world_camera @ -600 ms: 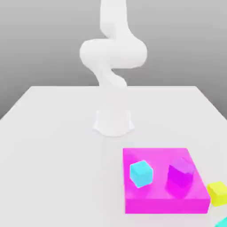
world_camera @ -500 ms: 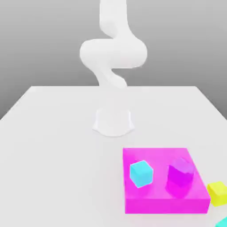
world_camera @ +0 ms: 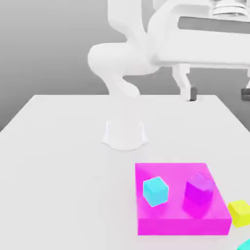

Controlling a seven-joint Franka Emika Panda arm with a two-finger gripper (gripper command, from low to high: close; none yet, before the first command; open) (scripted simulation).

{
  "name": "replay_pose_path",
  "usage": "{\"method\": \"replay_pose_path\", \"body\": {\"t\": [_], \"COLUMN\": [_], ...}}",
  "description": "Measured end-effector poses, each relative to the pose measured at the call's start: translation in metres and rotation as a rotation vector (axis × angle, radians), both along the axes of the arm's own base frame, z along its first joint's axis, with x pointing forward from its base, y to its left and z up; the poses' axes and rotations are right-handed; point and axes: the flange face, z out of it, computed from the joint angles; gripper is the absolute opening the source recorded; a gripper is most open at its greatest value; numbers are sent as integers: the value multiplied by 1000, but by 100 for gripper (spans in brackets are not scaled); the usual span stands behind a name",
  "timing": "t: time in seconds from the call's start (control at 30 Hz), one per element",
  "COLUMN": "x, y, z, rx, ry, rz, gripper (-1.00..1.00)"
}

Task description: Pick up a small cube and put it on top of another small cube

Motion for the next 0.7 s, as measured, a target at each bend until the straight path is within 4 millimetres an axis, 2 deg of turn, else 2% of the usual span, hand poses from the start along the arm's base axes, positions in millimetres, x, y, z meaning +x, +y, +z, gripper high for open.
{"method": "replay_pose_path", "body": {"t": [0.27,0.5,0.6,0.63,0.7], "x": [17,0,-2,-3,-3], "y": [65,118,124,124,124], "z": [-131,-252,-302,-317,-317], "rx": [-35,-51,-51,-52,-52], "ry": [174,323,338,339,339], "rz": [116,216,225,226,226], "gripper": [0,0,0,-100,-100]}}
